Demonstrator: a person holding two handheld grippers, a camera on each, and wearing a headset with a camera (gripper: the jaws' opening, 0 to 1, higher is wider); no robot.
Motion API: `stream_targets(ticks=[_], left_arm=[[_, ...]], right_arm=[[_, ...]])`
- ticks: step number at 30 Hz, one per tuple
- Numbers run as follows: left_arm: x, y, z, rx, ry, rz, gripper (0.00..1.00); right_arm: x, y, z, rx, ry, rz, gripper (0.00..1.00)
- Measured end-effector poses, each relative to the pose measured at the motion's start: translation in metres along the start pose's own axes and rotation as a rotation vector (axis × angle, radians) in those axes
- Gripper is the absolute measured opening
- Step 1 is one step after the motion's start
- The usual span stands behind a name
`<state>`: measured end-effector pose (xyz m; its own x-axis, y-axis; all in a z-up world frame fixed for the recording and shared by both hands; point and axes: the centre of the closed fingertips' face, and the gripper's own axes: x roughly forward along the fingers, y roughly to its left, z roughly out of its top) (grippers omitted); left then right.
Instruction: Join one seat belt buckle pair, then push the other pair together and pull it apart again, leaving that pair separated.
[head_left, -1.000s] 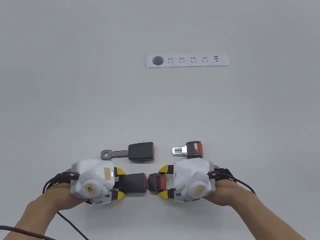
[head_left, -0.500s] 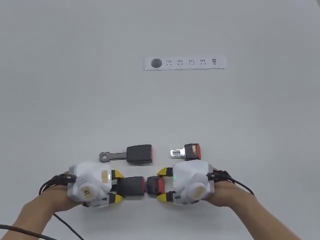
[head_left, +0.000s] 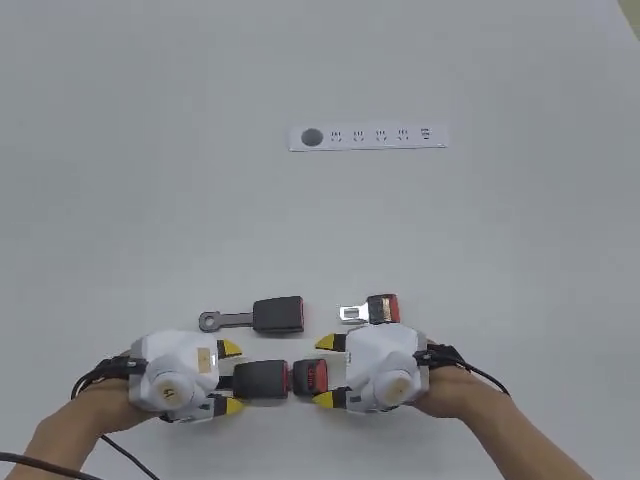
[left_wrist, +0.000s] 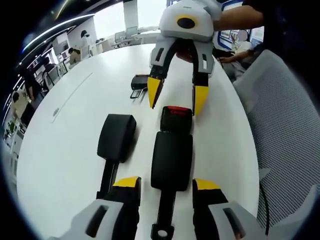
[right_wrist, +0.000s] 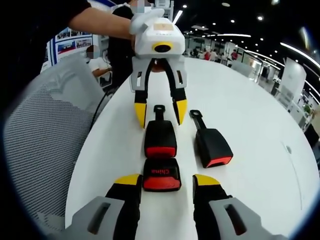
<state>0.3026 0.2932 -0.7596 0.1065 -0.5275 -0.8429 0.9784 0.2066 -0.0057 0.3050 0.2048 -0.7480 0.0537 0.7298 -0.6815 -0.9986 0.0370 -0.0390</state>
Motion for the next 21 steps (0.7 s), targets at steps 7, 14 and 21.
stream_targets(ticks=[7, 14, 21], left_arm=[[-0.006, 0.007, 0.005, -0.011, -0.007, 0.023, 0.46], [-0.013, 0.02, 0.012, -0.02, -0.023, 0.044, 0.47], [-0.018, 0.029, 0.018, -0.012, -0.025, 0.054, 0.49]], right_arm=[[-0.011, -0.008, 0.003, 0.003, -0.002, -0.015, 0.4], [-0.02, -0.017, 0.004, 0.001, -0.003, -0.033, 0.42], [-0.029, -0.028, 0.002, 0.008, -0.002, -0.055, 0.44]])
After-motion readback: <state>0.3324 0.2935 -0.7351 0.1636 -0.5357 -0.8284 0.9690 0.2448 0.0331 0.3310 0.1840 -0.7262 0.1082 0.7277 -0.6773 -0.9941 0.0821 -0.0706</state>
